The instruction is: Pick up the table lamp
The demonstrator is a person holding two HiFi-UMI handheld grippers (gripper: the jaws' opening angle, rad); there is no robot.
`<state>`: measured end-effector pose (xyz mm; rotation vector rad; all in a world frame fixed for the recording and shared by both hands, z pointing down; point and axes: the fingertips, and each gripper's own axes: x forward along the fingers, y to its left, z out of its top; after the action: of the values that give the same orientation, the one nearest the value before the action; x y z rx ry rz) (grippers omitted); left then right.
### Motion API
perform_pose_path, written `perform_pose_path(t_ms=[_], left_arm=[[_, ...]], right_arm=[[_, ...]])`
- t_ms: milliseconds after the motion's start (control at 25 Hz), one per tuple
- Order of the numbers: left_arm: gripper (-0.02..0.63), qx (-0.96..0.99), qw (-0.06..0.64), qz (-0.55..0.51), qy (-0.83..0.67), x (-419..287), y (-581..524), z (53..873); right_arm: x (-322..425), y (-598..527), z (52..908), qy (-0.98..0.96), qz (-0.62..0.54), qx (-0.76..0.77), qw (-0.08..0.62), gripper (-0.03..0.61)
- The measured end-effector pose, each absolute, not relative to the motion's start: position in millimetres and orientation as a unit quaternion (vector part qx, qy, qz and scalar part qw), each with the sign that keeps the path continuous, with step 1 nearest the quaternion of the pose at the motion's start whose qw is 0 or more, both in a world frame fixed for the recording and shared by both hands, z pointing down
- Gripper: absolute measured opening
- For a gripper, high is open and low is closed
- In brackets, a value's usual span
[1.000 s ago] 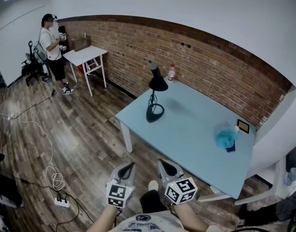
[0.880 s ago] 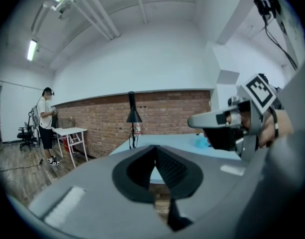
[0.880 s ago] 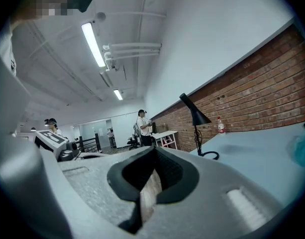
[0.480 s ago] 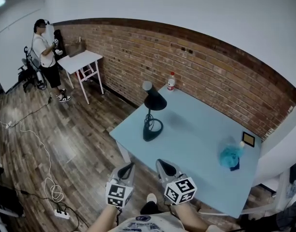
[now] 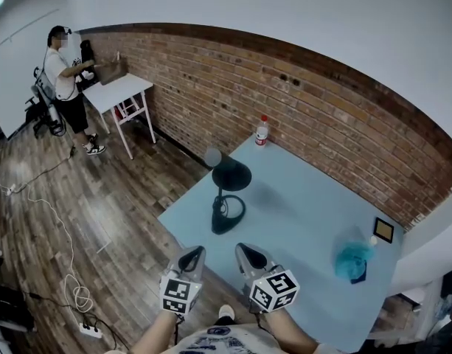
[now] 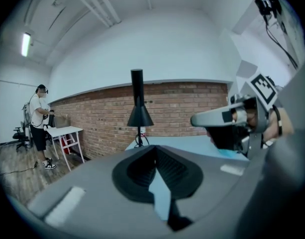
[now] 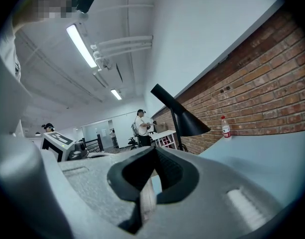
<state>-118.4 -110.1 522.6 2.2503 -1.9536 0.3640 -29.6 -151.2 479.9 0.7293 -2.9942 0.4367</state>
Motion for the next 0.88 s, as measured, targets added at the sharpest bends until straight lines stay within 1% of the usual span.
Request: perform_pose_path(t_ms=[360, 880], left_arm=[[-0.008, 0.742, 0.085, 0.143, -0.65, -129.3, -155.9, 540.4], [-0.008, 0.778, 0.101, 0.147, -0.603, -159.9, -207.2, 561.2]], right_arm=[[-32.4, -206.5, 482.8, -0.959, 0.162, 0.233, 0.003, -0.002], [-68.1, -243.0, 485.5, -0.956, 0.158, 0.249, -0.007, -0.002]])
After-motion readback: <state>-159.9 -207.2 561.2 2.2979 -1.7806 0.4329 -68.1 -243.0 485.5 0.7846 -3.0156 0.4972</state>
